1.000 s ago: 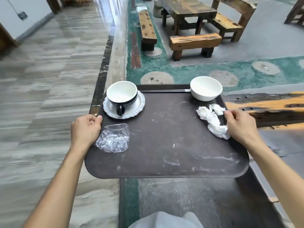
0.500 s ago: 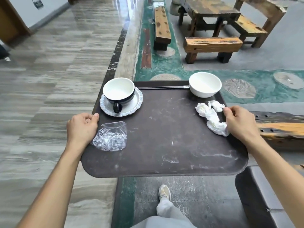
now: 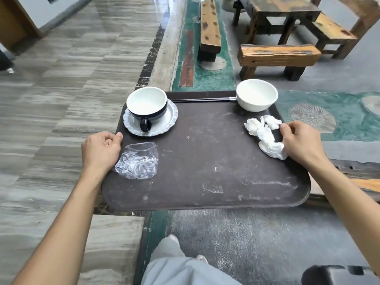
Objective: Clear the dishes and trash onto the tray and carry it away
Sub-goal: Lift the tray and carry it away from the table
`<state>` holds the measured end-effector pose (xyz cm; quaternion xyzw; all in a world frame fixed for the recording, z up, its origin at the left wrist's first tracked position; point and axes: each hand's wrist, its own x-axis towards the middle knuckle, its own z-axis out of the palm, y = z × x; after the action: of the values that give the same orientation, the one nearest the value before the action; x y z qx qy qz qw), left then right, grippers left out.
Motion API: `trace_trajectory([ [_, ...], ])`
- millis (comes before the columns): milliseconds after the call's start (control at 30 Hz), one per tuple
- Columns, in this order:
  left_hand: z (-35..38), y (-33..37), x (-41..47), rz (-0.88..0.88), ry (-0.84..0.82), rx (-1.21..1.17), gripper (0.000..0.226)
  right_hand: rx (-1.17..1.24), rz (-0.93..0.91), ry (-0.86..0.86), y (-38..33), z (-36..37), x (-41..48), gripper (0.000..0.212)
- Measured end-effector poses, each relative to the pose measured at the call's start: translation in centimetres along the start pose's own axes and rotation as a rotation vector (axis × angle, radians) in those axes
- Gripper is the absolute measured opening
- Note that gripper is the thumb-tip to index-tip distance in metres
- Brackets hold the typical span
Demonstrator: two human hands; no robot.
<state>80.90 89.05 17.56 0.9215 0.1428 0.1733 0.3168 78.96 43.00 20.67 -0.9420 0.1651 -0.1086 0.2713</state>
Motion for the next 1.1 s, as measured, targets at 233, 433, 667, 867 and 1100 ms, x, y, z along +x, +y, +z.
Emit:
trace_trajectory([
  [233,4.7,1.6,9.8,-0.025,-0.018,-0.012,0.033,0.011,0.028,0.006,-2.6,3.6,9.4,0.036],
  [433,8.3,3.0,20.8,-0.004,-0.029,-0.026,0.033,0.018,0.063,0.028,-6.1,7.1,17.6,0.036],
  [667,12.3,5.0,32.3,0.033,-0.073,-0.038,0.033,0.023,0.119,0.053,-9.8,10.2,26.6,0.038],
  [867,16.9,6.8,39.3,0.033,-0.078,-0.042,0.030,0.017,0.122,0.068,-10.7,12.2,34.2,0.036],
  [1100,23.9,10.5,45.9,0.005,-0.074,-0.056,0.032,0.015,0.100,0.054,-9.5,14.0,45.3,0.037],
])
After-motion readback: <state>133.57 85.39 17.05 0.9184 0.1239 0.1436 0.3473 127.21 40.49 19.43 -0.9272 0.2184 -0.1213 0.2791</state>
